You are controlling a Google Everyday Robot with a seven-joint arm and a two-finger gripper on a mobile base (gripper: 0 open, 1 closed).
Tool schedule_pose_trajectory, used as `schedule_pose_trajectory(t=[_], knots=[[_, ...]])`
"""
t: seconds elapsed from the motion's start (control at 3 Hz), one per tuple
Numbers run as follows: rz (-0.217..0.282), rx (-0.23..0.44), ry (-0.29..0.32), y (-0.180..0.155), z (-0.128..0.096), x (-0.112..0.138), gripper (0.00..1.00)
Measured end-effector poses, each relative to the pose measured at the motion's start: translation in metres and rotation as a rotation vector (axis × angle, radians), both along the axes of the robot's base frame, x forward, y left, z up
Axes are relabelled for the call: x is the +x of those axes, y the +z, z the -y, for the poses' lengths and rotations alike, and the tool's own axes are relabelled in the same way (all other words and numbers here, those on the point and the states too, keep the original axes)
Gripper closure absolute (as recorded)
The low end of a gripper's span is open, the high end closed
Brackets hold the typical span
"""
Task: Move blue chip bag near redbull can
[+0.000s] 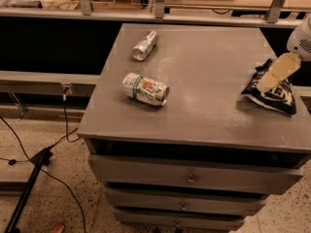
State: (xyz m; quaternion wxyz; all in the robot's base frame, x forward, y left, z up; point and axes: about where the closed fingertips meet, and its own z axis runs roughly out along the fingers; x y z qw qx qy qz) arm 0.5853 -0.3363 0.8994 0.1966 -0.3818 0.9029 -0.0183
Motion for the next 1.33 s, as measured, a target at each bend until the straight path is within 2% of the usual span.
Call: schedule_pose_trajectory(t=[0.33,0.67,1.0,1.33], knots=[[-0.005,0.002,-0.001,-0.0036,-0.0001,0.0012,0.16],[-0.009,0.003,0.001,-0.0066,-0.0015,0.0024,0.44],[-0.011,0.003,0.003,-0.0083,-0.0022,0.0030,0.29],[-0.014,0.004,0.005,-0.0104,-0.0032,0.0038,0.05]])
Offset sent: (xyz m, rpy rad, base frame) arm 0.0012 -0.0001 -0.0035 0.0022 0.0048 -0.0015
